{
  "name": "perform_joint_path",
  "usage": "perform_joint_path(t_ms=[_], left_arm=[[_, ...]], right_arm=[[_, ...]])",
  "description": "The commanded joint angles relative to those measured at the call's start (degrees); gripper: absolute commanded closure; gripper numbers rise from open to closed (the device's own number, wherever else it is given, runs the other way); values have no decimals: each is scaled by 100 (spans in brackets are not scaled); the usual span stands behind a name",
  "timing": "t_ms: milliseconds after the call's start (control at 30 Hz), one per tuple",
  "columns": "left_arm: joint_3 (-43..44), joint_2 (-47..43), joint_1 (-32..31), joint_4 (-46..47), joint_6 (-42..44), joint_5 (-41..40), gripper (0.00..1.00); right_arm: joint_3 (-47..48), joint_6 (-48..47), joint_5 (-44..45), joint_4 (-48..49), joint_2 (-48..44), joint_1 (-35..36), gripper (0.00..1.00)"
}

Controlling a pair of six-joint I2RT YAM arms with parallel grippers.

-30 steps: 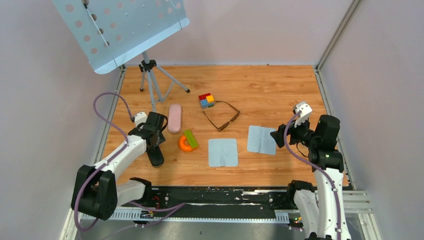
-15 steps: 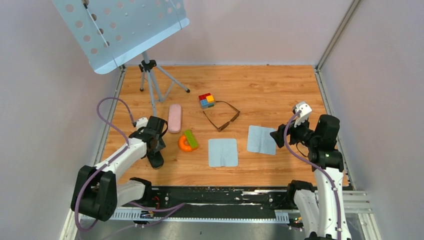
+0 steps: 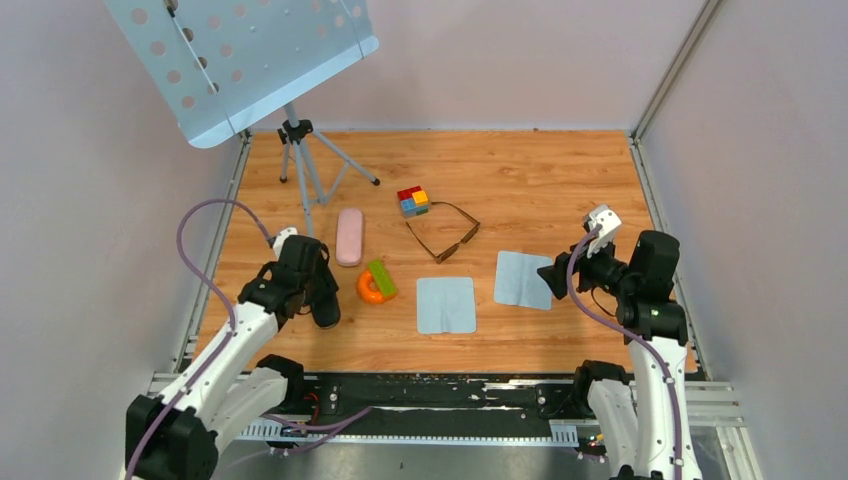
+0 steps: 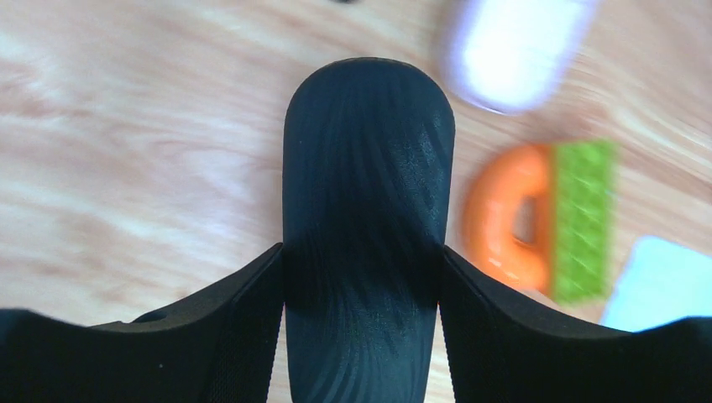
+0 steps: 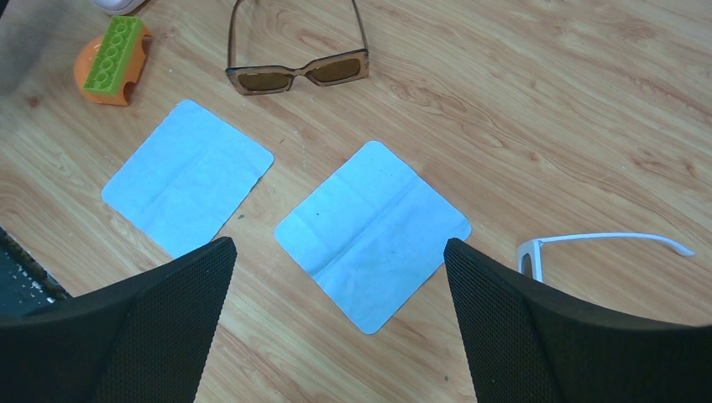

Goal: Organize the sunglasses
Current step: Pick up the sunglasses case from the center of the board.

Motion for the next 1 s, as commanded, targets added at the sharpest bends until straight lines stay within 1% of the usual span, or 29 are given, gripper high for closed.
perform_joint_path(t_ms=[0,33,67,100,200,333,400,500,633,733,800,833,967], left_arm=[[79,-739,-523,1039,516,1580,67],[-5,-929,-654,1356,563,1972,67],[-81,-1081,-772,1840,590,2603,67],[-156,-1201,-890,2185,576,2977,67],[-311,-1414,-1275,2993,393,3489,68],[-563,-1472,-1591,4278,-121,3891,73],[-561,-1305,-1792,4800,-326,4031,75],[-400,-901,-2113,5369,-554,4126,76],[35,-236,-2696,5757,-492,4133,74],[331,297,-3043,6014,-496,4116,72],[444,614,-3165,6322,-616,4063,72],[487,761,-3197,6482,-689,4065,72],[649,1171,-3301,6780,-897,3793,74]], right_arm=[[-11,-121,-523,-159,-70,-87,1],[15,-77,-612,-164,-47,-87,1],[57,-32,-726,-175,-10,-87,2],[110,20,-861,-188,40,-87,2],[374,249,-1438,-263,305,-87,4],[737,1060,-2406,-192,769,-56,4],[838,1499,-2573,33,965,49,4],[960,1998,-2423,386,1077,370,4],[1168,2507,-2056,715,1231,1135,0],[1189,3136,-2074,1372,1404,1596,0],[1103,3867,-2154,2057,1522,1712,0],[1110,4101,-2088,2240,1605,1747,0],[1224,4498,-1910,2359,1957,1938,0]])
